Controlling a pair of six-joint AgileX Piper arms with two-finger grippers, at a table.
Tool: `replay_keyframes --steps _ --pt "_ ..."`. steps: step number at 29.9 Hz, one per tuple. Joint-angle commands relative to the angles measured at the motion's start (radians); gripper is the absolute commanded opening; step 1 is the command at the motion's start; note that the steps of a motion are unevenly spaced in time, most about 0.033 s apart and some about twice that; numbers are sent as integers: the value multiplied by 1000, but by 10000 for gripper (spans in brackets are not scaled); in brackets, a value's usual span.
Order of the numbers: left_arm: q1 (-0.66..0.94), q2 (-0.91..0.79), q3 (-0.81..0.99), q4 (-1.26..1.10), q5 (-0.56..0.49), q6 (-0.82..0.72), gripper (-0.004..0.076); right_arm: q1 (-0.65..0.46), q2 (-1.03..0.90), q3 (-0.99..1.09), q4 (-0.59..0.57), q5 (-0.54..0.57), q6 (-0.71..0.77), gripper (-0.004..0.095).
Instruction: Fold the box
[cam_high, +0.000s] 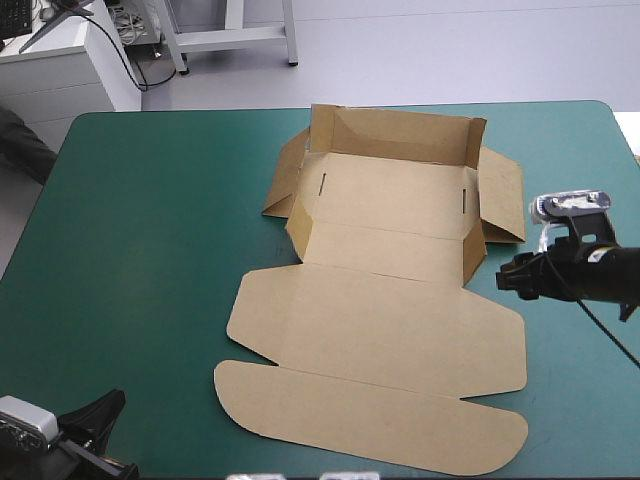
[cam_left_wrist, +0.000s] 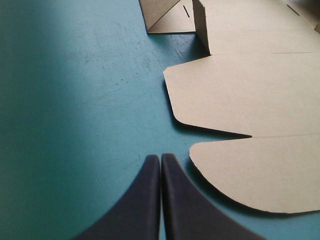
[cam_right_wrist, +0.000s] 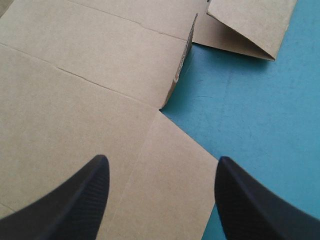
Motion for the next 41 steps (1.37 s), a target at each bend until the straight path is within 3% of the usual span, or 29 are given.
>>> replay_keyframes --steps 1,9,15,20,30,34,41 --pt "-5 0 -23 -14 -73 -1 -8 1 100 -98 36 2 -14 573" --pt "-5 0 -23 -14 -73 -1 -8 10 308 -242 59 65 -14 573" --pt "-5 0 -23 -14 -73 -1 -8 102 434 -329 -51 70 19 573" --pt "-5 0 -23 -14 -73 -1 -8 172 535 -400 -150 66 133 573" --pt "-5 0 -23 -14 -73 -1 -8 179 687 -460 -164 87 183 565" --pt "-5 0 -23 -14 -73 -1 -8 179 715 -460 -164 99 187 520" --pt "-5 0 -23 -11 -73 -1 -8 191 717 -464 -171 109 180 356"
